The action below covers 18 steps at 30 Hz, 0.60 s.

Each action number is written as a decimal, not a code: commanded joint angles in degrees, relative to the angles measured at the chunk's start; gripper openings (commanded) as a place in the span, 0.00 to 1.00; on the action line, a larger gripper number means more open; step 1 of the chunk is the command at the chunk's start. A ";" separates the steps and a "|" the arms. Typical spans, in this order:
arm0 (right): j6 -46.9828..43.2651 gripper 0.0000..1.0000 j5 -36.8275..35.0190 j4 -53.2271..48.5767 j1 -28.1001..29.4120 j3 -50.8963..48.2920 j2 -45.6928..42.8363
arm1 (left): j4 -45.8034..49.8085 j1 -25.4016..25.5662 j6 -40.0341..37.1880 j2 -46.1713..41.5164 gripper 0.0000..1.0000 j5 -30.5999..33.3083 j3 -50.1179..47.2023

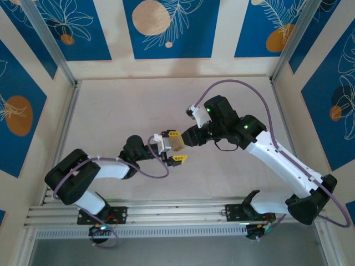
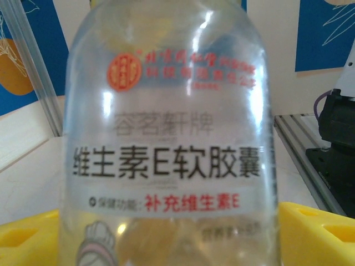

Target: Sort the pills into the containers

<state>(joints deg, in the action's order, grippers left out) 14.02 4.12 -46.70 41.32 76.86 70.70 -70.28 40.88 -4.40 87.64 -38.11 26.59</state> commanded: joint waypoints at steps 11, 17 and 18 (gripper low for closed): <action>1.05 0.00 0.53 0.29 -0.14 0.70 0.75 | -3.98 -0.53 2.29 0.03 0.78 -3.77 1.13; 1.36 0.00 0.64 0.46 0.08 1.17 1.10 | -4.97 -0.50 3.08 0.43 0.74 -4.34 1.35; 1.21 0.00 0.65 0.32 0.08 1.20 1.22 | -5.32 -0.51 3.17 0.51 0.74 -4.34 1.20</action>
<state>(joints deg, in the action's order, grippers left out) 14.68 4.10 -46.74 41.34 76.86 71.70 -71.85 40.86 -2.50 87.64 -40.49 26.74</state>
